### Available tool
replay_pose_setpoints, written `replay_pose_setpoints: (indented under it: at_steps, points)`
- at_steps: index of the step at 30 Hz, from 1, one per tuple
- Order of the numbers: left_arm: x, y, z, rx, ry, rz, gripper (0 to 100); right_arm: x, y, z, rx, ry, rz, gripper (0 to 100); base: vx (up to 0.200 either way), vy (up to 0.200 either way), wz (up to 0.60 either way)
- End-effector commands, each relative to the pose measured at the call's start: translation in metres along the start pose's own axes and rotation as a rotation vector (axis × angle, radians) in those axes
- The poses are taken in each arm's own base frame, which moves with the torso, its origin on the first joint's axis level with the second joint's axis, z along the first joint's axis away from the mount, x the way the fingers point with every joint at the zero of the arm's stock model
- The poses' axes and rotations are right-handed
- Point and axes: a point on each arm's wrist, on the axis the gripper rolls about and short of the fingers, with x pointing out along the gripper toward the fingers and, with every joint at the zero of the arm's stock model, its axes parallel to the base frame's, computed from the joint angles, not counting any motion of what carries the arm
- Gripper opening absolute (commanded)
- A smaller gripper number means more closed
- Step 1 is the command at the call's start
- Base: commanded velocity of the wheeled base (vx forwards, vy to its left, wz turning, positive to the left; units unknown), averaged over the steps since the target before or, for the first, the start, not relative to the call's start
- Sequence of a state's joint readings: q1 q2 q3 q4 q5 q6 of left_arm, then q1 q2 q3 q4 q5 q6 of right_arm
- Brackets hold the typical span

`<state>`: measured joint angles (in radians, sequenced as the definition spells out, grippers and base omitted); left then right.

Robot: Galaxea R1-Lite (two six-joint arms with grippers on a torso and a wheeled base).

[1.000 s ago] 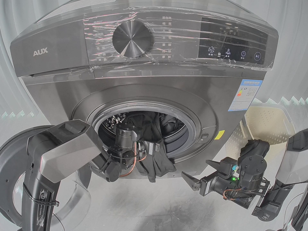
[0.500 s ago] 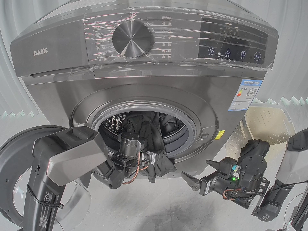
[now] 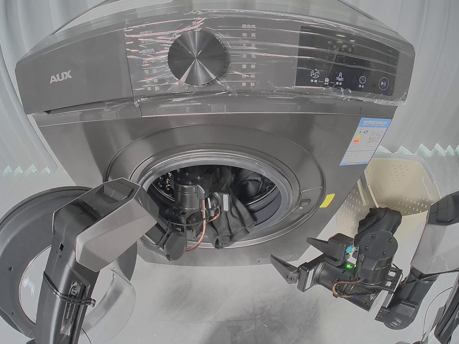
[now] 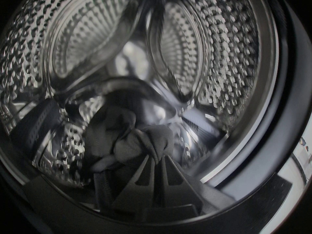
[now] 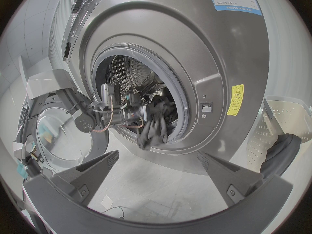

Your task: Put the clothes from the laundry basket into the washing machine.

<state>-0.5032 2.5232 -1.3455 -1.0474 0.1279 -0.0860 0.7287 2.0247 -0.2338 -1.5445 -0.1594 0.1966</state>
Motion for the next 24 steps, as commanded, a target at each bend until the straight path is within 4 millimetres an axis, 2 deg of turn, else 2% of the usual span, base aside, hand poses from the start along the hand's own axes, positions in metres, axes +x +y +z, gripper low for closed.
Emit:
replay_pose_setpoints:
  at_steps: [1,8,9,13,19,24]
  points:
    - [0.022,0.017,0.018,-0.025,-0.144,0.072,0,0.000,0.000,0.000,0.000,-0.001,0.000,100,0.000,0.000,0.00]
    - [0.020,0.016,0.019,-0.040,-0.145,0.069,0,-0.001,0.000,0.001,0.000,-0.002,0.000,100,0.000,0.000,0.00]
    - [0.019,0.016,0.018,-0.041,-0.140,0.069,100,-0.001,0.000,0.001,0.000,-0.002,0.000,100,0.000,0.000,0.00]
    - [0.009,0.012,0.013,-0.033,-0.098,0.056,100,0.000,0.000,0.000,0.000,-0.001,0.000,100,0.000,0.000,0.00]
    - [-0.026,-0.008,-0.006,0.000,0.094,-0.030,100,0.000,0.000,0.000,0.000,0.001,0.000,100,0.000,0.000,0.00]
    - [-0.037,-0.015,-0.019,0.016,0.159,-0.045,100,0.000,0.000,0.000,-0.001,0.001,0.001,100,0.000,0.000,0.00]
